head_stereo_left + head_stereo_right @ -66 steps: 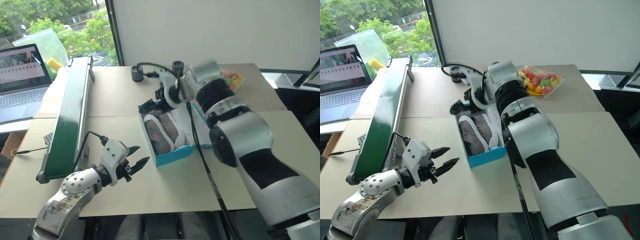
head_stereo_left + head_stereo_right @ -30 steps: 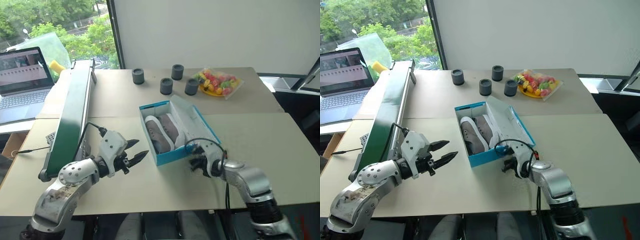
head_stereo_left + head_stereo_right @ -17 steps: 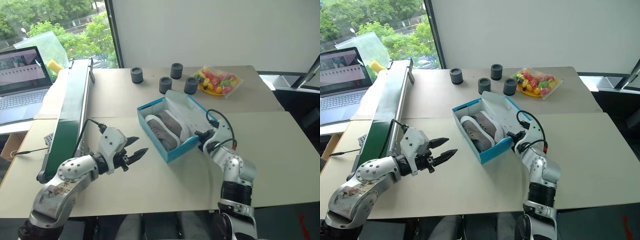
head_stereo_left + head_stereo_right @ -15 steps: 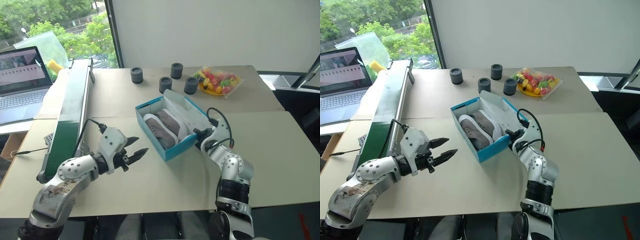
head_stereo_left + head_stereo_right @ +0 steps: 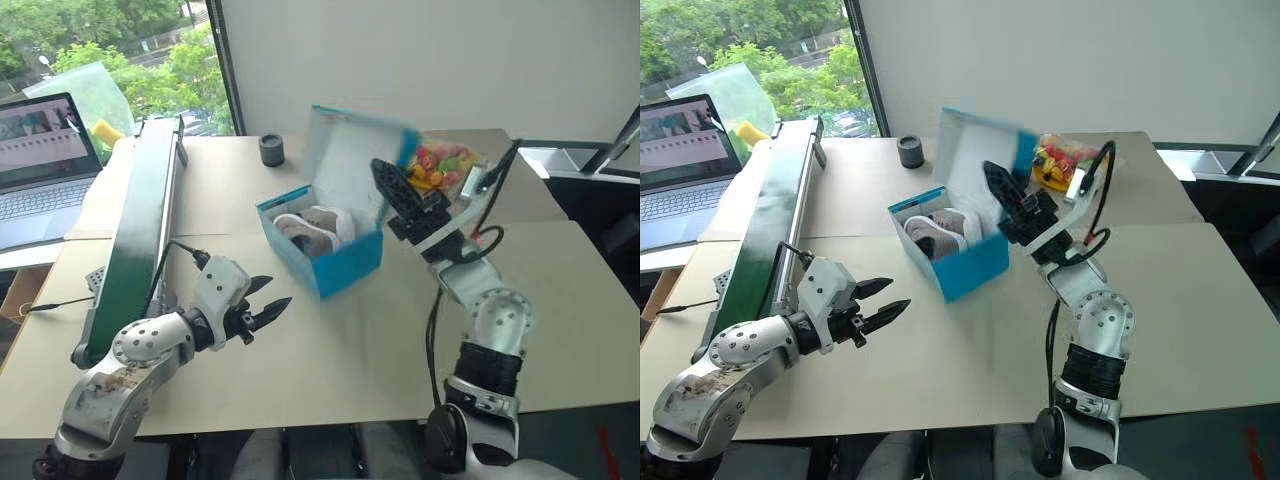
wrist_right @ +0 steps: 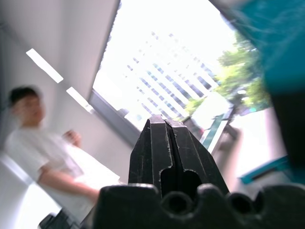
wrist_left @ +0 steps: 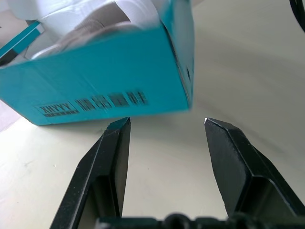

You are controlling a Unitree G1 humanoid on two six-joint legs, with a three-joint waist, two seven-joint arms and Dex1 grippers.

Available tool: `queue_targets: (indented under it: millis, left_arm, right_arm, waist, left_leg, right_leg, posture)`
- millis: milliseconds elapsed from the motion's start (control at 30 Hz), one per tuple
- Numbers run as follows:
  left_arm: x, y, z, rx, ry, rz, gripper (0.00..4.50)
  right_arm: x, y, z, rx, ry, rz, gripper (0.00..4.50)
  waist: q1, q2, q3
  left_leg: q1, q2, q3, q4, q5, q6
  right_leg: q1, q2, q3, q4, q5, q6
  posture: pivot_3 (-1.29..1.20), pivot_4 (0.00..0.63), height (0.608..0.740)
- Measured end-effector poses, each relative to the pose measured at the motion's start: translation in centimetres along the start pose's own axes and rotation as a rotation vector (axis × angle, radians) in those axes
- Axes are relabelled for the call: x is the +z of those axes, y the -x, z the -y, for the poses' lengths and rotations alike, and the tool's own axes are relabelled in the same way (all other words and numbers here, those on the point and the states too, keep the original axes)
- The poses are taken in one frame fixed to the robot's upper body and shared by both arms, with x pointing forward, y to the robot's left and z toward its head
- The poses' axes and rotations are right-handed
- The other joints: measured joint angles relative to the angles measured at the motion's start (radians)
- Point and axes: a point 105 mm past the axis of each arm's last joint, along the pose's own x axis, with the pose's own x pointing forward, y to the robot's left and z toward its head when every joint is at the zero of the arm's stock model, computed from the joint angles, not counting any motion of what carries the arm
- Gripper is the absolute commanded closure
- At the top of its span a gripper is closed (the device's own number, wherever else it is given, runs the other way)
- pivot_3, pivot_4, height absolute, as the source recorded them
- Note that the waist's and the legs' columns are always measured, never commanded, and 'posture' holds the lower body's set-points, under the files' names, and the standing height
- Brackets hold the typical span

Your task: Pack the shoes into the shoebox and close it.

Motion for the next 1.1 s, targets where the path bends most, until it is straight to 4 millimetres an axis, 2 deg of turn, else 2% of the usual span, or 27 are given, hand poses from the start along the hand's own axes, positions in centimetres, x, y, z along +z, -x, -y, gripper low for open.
queue_targets:
  millis: [67,133,267,400,500,633,700,767,800,867,933,1000,1067,1100]
  left_arm:
    - [-0.1,0.0,0.0,0.006,0.004,-0.004,1.90]
    - [-0.1,0.1,0.0,0.013,0.003,-0.003,1.90]
    - [0.0,0.2,0.0,0.024,-0.001,0.000,1.90]
    - [-0.2,0.3,0.0,0.034,0.010,-0.008,1.90]
    - [-0.4,0.4,-0.1,0.046,0.014,-0.010,1.90]
    - [-0.4,0.5,-0.2,0.059,0.016,-0.010,1.90]
    - [-0.4,0.5,-0.3,0.064,0.015,-0.009,1.90]
    - [-0.3,0.5,-0.3,0.062,0.013,-0.004,1.90]
    - [-0.2,0.4,-0.3,0.063,0.013,-0.003,1.90]
    - [-0.3,0.5,-0.2,0.062,0.015,-0.003,1.90]
    - [-0.3,0.4,-0.2,0.062,0.017,-0.002,1.90]
    - [-0.3,0.4,-0.2,0.063,0.017,-0.001,1.90]
    - [-0.2,0.4,-0.2,0.065,0.016,0.001,1.90]
    - [-0.2,0.5,-0.3,0.068,0.016,-0.001,1.90]
  right_arm:
    - [-0.8,-0.2,-0.8,0.054,0.017,-0.065,4.47]
    - [-1.8,-0.2,-0.7,0.056,0.048,-0.152,4.47]
    - [-3.1,0.3,1.3,-0.018,0.057,-0.236,4.47]
    - [-3.4,1.8,3.5,-0.125,0.108,-0.349,4.47]
    - [-3.4,3.3,3.8,-0.125,0.169,-0.484,4.47]
    - [-2.0,8.6,2.5,-0.088,0.254,-0.825,4.47]
    - [-1.7,9.7,2.7,-0.106,0.276,-0.917,4.47]
    - [-2.7,10.8,4.5,-0.195,0.299,-1.032,4.47]
    - [-3.5,11.5,6.1,-0.266,0.295,-1.080,4.47]
    - [-4.9,12.0,8.0,-0.350,0.288,-1.125,4.47]
    - [-7.5,11.5,10.7,-0.466,0.298,-1.159,4.47]
    - [-9.3,10.8,12.3,-0.551,0.278,-1.139,4.47]
    - [-9.9,9.8,14.0,-0.661,0.280,-1.090,4.47]
    - [-9.6,9.1,14.9,-0.725,0.275,-1.029,4.47]
  waist:
    - [0.004,0.000,0.000]
    - [0.006,0.000,0.000]
    - [0.007,0.000,0.000]
    - [0.009,0.000,0.000]
    - [0.010,0.000,0.000]
    - [0.029,0.002,0.002]
    - [0.023,0.000,0.001]
    - [0.012,-0.001,0.001]
    - [0.010,-0.001,0.001]
    - [0.008,-0.001,0.001]
    - [0.005,-0.001,0.001]
    - [0.008,-0.001,0.001]
    - [0.010,-0.001,0.001]
    - [0.010,-0.002,0.001]
  left_leg:
    - [0.000,0.000,0.000,0.000,0.000,0.000]
    - [0.001,0.000,0.000,0.000,0.000,0.000]
    - [-0.001,0.000,0.001,0.000,0.000,0.000]
    - [-0.002,-0.001,0.001,0.000,0.000,0.000]
    - [-0.002,-0.001,0.001,0.000,0.000,0.000]
    - [-0.003,-0.002,0.000,0.001,-0.001,0.002]
    - [-0.002,-0.001,0.002,0.001,-0.001,0.002]
    - [-0.001,-0.001,0.003,0.001,-0.001,0.002]
    - [-0.001,0.000,0.004,0.001,-0.001,0.002]
    - [-0.001,0.000,0.004,0.002,-0.001,0.001]
    - [0.000,0.000,0.006,0.002,-0.001,0.001]
    - [-0.002,0.000,0.005,0.002,-0.001,0.001]
    - [-0.003,0.000,0.004,0.002,-0.001,0.001]
    - [-0.003,0.000,0.004,0.002,-0.001,0.001]
  right_leg:
    - [0.000,0.000,0.000,0.000,0.000,0.000]
    - [0.000,0.000,0.000,0.000,0.000,0.000]
    - [-0.001,0.000,0.000,0.000,0.000,0.000]
    - [-0.001,-0.001,0.000,0.000,0.000,0.000]
    - [-0.001,-0.001,0.000,-0.001,0.000,0.000]
    - [0.000,-0.002,-0.002,-0.005,-0.001,0.002]
    - [0.000,-0.001,-0.002,-0.005,-0.001,0.001]
    - [0.001,-0.001,-0.001,-0.005,-0.001,0.001]
    - [0.001,0.000,0.000,-0.005,-0.001,0.001]
    - [0.000,0.001,0.001,-0.004,0.000,0.000]
    - [-0.001,0.003,0.005,-0.004,0.001,0.000]
    - [-0.002,0.004,0.006,-0.003,0.001,0.000]
    - [-0.003,0.002,0.006,-0.002,0.002,0.001]
    - [-0.002,0.001,0.006,-0.003,0.003,0.002]
  posture:
    - [0.00,0.150,0.740]
    - [0.00,0.150,0.740]
    - [0.00,0.150,0.740]
    - [0.00,0.150,0.740]
    - [0.00,0.150,0.740]
    - [0.00,0.150,0.740]
    - [0.00,0.150,0.740]
    - [0.00,0.150,0.740]
    - [0.00,0.150,0.740]
    - [0.00,0.150,0.740]
    - [0.00,0.150,0.740]
    - [0.00,0.150,0.740]
    - [0.00,0.150,0.740]
    - [0.00,0.150,0.740]
